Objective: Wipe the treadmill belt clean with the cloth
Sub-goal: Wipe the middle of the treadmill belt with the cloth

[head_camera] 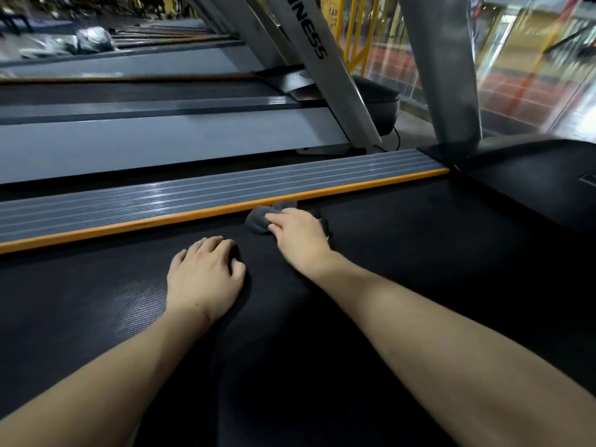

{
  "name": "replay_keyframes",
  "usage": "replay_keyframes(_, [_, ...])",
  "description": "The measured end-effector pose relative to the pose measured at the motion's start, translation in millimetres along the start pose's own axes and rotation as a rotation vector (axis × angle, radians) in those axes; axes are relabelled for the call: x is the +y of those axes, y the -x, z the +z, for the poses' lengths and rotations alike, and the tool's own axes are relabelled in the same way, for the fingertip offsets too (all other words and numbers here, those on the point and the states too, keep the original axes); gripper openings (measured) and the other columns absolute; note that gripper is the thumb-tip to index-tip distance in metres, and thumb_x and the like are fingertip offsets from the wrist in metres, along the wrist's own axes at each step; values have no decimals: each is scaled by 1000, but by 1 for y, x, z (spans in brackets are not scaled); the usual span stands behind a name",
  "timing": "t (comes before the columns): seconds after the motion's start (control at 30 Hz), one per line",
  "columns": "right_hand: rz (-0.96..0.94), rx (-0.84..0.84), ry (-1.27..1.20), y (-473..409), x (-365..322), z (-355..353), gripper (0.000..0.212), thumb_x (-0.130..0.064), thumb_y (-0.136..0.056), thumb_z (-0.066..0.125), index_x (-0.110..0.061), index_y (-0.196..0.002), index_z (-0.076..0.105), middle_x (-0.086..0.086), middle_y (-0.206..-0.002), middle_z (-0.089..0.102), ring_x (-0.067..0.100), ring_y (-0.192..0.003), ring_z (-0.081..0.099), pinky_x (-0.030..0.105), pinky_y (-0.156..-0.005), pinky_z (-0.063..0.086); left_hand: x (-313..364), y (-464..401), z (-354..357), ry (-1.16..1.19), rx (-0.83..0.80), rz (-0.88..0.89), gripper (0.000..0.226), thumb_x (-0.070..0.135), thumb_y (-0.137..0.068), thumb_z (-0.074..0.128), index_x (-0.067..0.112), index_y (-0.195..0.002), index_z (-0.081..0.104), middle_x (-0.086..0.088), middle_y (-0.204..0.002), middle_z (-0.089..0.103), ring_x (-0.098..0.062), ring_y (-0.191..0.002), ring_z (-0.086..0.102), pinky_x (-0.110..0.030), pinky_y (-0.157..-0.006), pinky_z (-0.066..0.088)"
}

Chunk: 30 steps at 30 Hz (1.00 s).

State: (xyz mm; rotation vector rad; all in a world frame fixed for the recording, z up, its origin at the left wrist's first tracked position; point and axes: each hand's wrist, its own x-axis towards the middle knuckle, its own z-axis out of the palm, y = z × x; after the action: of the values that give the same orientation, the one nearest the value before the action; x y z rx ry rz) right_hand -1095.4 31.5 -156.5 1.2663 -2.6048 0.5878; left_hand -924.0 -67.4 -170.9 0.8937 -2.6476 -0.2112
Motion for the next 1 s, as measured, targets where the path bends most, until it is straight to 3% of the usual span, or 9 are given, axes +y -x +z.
replay_keyframes(0.1, [-53, -72, 37, -2, 42, -22, 22, -34, -96, 53, -36, -113, 66, 0, -112, 65, 30, -104, 60, 42, -84, 51, -2, 1, 1, -7, -14, 12, 35, 39, -94, 42, 34, -121, 63, 8, -143, 57, -18, -138, 47, -42, -113, 36])
replay_keyframes(0.27, [464, 104, 153, 1, 176, -68, 30, -26, -99, 50, -36, -122, 66, 10, -125, 65, 34, -111, 61, 37, -92, 50, 1, -4, 4, -25, -14, 9, 38, 42, -90, 37, 32, -117, 62, 7, -137, 61, -21, -133, 51, -47, -111, 39])
replay_keyframes(0.4, [501, 120, 104, -2, 131, -53, 25, -24, -99, 52, -32, -115, 69, 10, -119, 67, 34, -112, 61, 39, -90, 48, 0, -6, 5, -25, -27, -3, 33, 41, -89, 39, 31, -112, 61, 8, -131, 63, -20, -128, 53, -47, -108, 41])
replay_keyframes(0.5, [297, 96, 66, 6, 66, -29, 19, -34, -94, 54, -31, -106, 69, 5, -107, 68, 32, -102, 64, 36, -80, 48, 2, -4, 3, 0, -15, -8, 28, 40, -88, 40, 34, -105, 61, 9, -125, 65, -19, -122, 56, -45, -105, 42])
replay_keyframes(0.6, [34, 27, 26, 23, 34, -18, 26, -38, -93, 57, -32, -117, 64, 3, -116, 60, 30, -108, 56, 42, -89, 48, 0, -5, 2, 0, -22, 2, 31, 43, -88, 37, 35, -106, 61, 11, -126, 64, -17, -123, 55, -43, -105, 42])
replay_keyframes(0.67, [-55, -6, -26, 26, 55, -27, 33, -29, -94, 59, -34, -126, 62, -1, -122, 59, 28, -113, 56, 41, -94, 47, -2, -3, 2, -3, -24, 10, 32, 43, -90, 37, 36, -110, 61, 11, -132, 61, -17, -128, 53, -42, -108, 41])
replay_keyframes(0.73, [20, 20, 38, 20, 105, -37, 36, -25, -93, 59, -37, -127, 62, -2, -125, 60, 27, -114, 58, 37, -95, 48, -1, -1, 1, 5, -12, 7, 30, 41, -91, 39, 35, -111, 61, 11, -132, 61, -17, -127, 53, -41, -108, 41])
replay_keyframes(0.87, [454, 165, 92, 15, 191, -59, 39, -21, -94, 55, -36, -130, 60, 8, -127, 60, 36, -115, 56, 44, -97, 48, 7, -4, 0, 12, 11, 2, 26, 39, -90, 43, 33, -109, 61, 8, -124, 63, -18, -118, 56, -44, -105, 42])
replay_keyframes(1.0, [448, 155, 27, 9, 123, -41, 33, -14, -88, 55, -35, -111, 68, 10, -105, 64, 37, -101, 58, 39, -81, 49, 8, -2, -2, 16, -11, -18, 28, 39, -89, 43, 33, -110, 61, 8, -126, 62, -20, -115, 57, -45, -106, 41])
